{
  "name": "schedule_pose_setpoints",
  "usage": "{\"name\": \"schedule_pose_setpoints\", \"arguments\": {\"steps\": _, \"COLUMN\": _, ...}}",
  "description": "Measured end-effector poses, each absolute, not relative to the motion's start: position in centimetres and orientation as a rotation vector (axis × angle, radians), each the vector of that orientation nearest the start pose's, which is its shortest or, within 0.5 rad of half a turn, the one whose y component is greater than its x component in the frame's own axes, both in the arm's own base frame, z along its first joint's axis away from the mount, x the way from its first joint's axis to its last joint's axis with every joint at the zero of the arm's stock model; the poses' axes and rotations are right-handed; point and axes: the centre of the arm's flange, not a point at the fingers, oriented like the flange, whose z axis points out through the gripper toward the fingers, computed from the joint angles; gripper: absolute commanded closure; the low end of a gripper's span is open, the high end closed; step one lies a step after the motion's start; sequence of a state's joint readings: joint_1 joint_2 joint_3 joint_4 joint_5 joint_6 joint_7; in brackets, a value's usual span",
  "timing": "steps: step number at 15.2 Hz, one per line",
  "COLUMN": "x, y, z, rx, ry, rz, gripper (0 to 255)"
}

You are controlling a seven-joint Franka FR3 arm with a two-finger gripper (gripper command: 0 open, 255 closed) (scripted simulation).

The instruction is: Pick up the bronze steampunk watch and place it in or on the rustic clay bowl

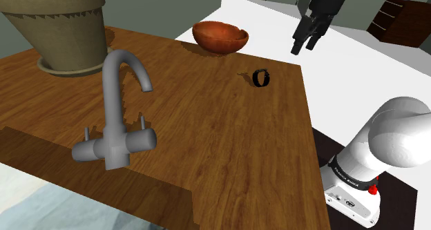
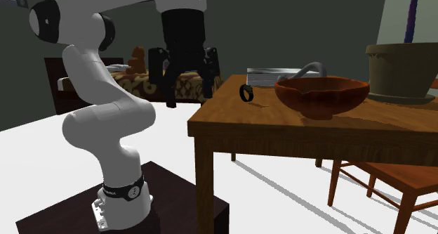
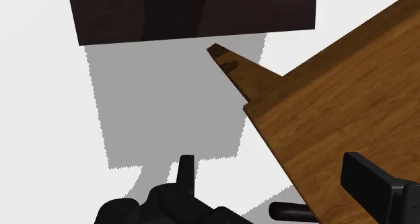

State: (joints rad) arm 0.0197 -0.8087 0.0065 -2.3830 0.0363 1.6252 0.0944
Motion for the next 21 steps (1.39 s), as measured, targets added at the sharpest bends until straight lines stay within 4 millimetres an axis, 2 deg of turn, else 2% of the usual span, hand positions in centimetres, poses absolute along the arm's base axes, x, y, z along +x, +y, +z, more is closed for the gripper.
{"name": "schedule_pose_setpoints", "arguments": {"steps": 2, "x": 30.6, "y": 1.9, "z": 59.0, "rx": -3.104, "ry": 0.114, "rz": -0.073, "gripper": 0}}
{"name": "schedule_pose_setpoints", "arguments": {"steps": 5, "x": 30.6, "y": 5.0, "z": 59.8, "rx": -3.104, "ry": 0.138, "rz": -0.056, "gripper": 0}}
{"name": "schedule_pose_setpoints", "arguments": {"steps": 9, "x": 30.9, "y": 10.0, "z": 61.1, "rx": -3.103, "ry": 0.174, "rz": -0.029, "gripper": 0}}
{"name": "schedule_pose_setpoints", "arguments": {"steps": 18, "x": 32.0, "y": 22.0, "z": 62.6, "rx": -3.097, "ry": 0.26, "rz": 0.033, "gripper": 0}}
{"name": "schedule_pose_setpoints", "arguments": {"steps": 21, "x": 32.0, "y": 23.1, "z": 61.7, "rx": -3.096, "ry": 0.27, "rz": 0.041, "gripper": 0}}
